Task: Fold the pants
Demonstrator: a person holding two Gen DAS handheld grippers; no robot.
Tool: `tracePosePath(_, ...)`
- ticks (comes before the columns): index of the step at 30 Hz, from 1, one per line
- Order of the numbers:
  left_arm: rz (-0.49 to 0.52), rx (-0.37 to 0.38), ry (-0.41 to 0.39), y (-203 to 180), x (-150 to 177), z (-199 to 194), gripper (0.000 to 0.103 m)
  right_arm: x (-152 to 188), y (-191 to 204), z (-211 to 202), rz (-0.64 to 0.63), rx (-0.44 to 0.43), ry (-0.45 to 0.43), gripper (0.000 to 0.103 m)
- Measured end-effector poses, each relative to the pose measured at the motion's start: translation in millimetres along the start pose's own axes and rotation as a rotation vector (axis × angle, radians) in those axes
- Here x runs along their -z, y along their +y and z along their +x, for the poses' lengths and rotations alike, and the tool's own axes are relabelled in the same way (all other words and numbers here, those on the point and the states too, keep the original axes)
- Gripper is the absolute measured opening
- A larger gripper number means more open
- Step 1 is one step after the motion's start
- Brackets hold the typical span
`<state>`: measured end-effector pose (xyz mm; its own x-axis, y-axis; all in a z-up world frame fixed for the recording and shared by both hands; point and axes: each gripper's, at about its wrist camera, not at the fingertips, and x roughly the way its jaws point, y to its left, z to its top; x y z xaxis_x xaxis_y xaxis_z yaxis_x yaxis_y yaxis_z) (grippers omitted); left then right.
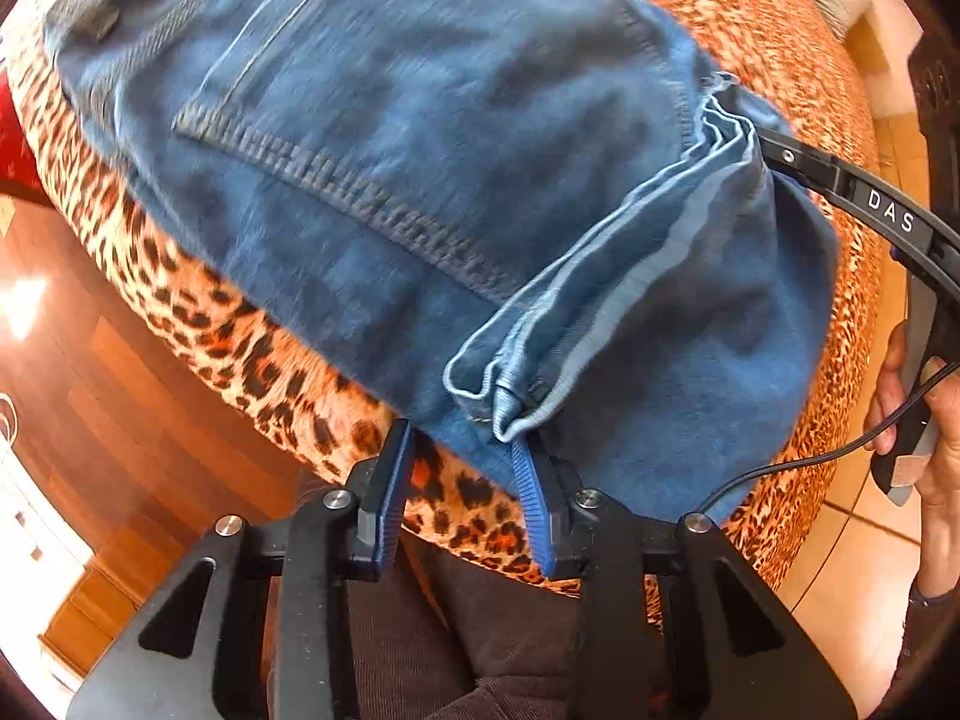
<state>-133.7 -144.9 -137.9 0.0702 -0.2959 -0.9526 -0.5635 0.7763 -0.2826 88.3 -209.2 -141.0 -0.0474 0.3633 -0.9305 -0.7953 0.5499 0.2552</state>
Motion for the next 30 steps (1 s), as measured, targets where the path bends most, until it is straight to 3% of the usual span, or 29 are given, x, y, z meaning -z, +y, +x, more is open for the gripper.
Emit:
tracePosePath(1,-0.024,0.022,-0.001,3.2,0.0,-3.8,0.031,1.2,-0.6,6.5,-0.019,0.047,0.038,0.007)
tracePosePath(2,-0.039,0.034,0.009,5.0,0.2,-8.4,0.031,2.3,-5.1,5.6,-0.014,0.036,0.044,0.007)
tracePosePath(5,-0.037,0.083,-0.037,10.9,7.8,-36.2,0.031,8.8,-27.0,-32.1,0.055,-0.027,-0.043,0.017)
tracePosePath(6,-0.025,0.114,-0.061,11.0,10.8,-47.6,0.031,14.0,-35.7,-46.0,0.075,-0.026,-0.065,0.027)
tracePosePath(8,0.019,0.172,-0.098,0.5,15.4,-64.0,0.031,26.8,-47.1,-64.6,0.075,-0.010,-0.079,0.031)
tracePosePath(10,0.081,0.196,-0.123,-8.7,10.6,-70.7,0.043,40.9,-51.3,-69.8,0.063,-0.009,-0.065,0.031)
tracePosePath(12,0.123,0.154,-0.141,-22.3,0.8,-63.5,0.051,53.0,-51.3,-62.8,0.046,0.005,-0.047,0.027)
tracePosePath(16,0.104,0.030,-0.055,-31.3,-25.4,-19.6,0.051,60.0,-59.7,-19.0,0.042,0.133,0.039,0.024)
tracePosePath(24,0.070,0.069,-0.048,-2.5,-17.6,-36.1,0.051,50.0,-53.0,-29.2,0.014,0.222,0.003,0.028)
tracePosePath(30,-0.015,0.104,-0.090,40.5,-16.5,-64.8,0.051,35.0,-35.8,-43.1,-0.015,0.206,-0.044,0.029)
